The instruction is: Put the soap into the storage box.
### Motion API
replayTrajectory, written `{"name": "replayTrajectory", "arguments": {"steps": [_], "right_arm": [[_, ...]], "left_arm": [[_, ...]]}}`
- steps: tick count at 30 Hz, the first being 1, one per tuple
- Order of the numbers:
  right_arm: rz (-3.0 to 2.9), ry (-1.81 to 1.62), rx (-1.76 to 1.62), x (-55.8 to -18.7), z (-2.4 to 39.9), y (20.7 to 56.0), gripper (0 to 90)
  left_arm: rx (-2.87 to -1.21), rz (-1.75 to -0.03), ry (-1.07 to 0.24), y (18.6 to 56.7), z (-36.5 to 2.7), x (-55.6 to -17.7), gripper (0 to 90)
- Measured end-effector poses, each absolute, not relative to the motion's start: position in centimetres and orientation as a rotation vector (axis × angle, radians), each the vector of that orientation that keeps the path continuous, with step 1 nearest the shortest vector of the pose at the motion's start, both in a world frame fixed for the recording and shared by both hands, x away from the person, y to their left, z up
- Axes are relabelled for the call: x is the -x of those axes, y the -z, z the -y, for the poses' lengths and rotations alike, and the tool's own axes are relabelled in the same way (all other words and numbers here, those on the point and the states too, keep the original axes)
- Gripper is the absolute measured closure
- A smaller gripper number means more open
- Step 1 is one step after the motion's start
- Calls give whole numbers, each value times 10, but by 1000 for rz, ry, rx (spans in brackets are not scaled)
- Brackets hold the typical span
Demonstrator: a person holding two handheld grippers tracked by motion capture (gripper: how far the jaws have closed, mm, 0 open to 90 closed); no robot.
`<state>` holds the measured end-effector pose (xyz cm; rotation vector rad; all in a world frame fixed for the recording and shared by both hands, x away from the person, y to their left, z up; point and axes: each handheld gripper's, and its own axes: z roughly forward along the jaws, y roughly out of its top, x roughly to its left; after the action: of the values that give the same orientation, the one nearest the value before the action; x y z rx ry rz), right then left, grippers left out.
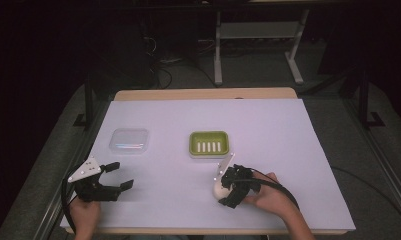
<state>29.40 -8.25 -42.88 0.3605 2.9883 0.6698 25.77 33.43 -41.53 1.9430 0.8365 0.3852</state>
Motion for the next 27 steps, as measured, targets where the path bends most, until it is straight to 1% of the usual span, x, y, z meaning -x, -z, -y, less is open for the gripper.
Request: {"name": "replayTrajectory", "arguments": {"steps": [16,27], "right_arm": [[-3013,-632,-337,-293,79,425,242],[-2996,-670,-337,-297,79,409,242]], "left_arm": [[-1940,-835,-389,415,-335,-257,145],[-1942,-835,-387,415,-335,-257,145]]}}
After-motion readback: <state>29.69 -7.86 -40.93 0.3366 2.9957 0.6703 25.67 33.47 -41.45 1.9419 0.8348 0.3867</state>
